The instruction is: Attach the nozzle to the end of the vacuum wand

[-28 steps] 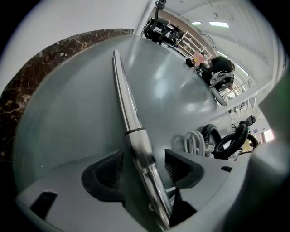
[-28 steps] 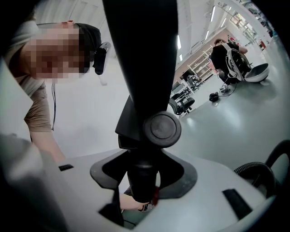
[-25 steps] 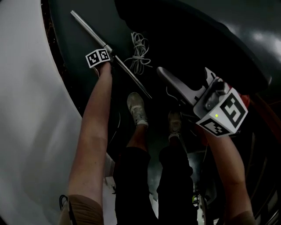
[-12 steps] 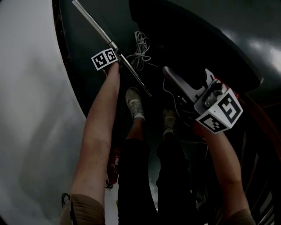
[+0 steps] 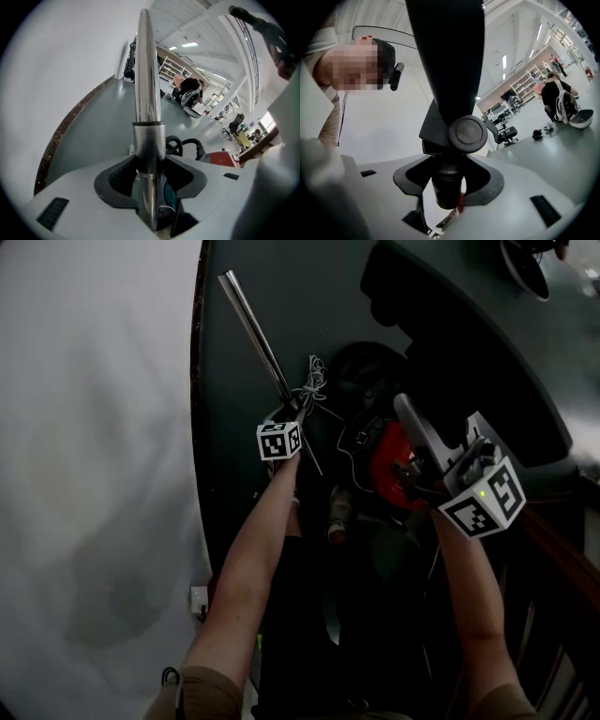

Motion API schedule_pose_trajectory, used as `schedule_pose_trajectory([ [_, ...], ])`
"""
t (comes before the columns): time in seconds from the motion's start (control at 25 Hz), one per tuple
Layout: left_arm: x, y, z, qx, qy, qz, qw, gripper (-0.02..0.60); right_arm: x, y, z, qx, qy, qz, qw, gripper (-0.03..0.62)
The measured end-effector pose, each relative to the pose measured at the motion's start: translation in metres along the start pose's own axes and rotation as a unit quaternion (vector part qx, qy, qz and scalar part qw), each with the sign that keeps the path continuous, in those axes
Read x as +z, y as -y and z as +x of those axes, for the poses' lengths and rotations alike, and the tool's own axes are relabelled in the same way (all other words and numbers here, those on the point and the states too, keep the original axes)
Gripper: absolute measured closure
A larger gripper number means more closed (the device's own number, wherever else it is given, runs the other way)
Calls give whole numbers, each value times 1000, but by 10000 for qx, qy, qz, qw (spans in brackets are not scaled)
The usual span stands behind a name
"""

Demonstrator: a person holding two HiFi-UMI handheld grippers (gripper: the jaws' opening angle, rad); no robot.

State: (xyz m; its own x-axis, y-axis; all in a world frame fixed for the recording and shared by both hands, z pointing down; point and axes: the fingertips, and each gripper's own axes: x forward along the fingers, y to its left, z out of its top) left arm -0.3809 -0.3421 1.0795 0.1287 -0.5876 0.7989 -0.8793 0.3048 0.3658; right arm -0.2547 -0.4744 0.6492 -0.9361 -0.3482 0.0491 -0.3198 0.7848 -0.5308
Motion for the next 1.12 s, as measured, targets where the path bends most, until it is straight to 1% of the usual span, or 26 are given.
schedule_pose_trajectory([
  [0.12, -23, 56, -57, -160, 175, 408, 9989, 390, 52, -58, -37, 84, 210, -162, 9996, 401],
  [0.24, -46, 111, -108, -272, 311, 796, 9960, 388, 97, -119, -90, 146, 508, -356, 9980, 401],
  [0.32, -67, 136, -130, -361, 268, 949, 9945, 388, 114, -147, -120, 86, 608, -409, 9973, 401],
  [0.44, -97, 156, -145, -510, 105, 1181, 9916, 388, 126, -177, -152, -27, 690, -511, 9963, 401],
  [0.52, -115, 173, -161, -530, 64, 1467, 9877, 388, 128, -200, -190, -94, 843, -502, 9951, 401],
  [0.6, -146, 189, -184, -514, -123, 1725, 9836, 388, 120, -225, -227, -166, 961, -401, 9944, 401],
  [0.68, -174, 198, -201, -527, -316, 1940, 9791, 388, 109, -245, -253, -241, 1018, -346, 9939, 401],
  [0.8, -197, 213, -216, -550, -489, 2383, 9684, 388, 101, -266, -281, -268, 1056, -285, 9936, 401],
  [0.88, -222, 225, -227, -533, -691, 2733, 9580, 388, 96, -279, -299, -287, 1016, -302, 9940, 401],
  [0.96, -248, 234, -237, -476, -884, 2992, 9489, 387, 92, -287, -317, -325, 953, -361, 9943, 401],
  [1.04, -263, 241, -241, -434, -937, 3139, 9438, 387, 91, -289, -332, -339, 940, -356, 9944, 401],
  [1.12, -268, 250, -241, -406, -900, 3258, 9403, 387, 95, -289, -348, -326, 934, -308, 9946, 401],
])
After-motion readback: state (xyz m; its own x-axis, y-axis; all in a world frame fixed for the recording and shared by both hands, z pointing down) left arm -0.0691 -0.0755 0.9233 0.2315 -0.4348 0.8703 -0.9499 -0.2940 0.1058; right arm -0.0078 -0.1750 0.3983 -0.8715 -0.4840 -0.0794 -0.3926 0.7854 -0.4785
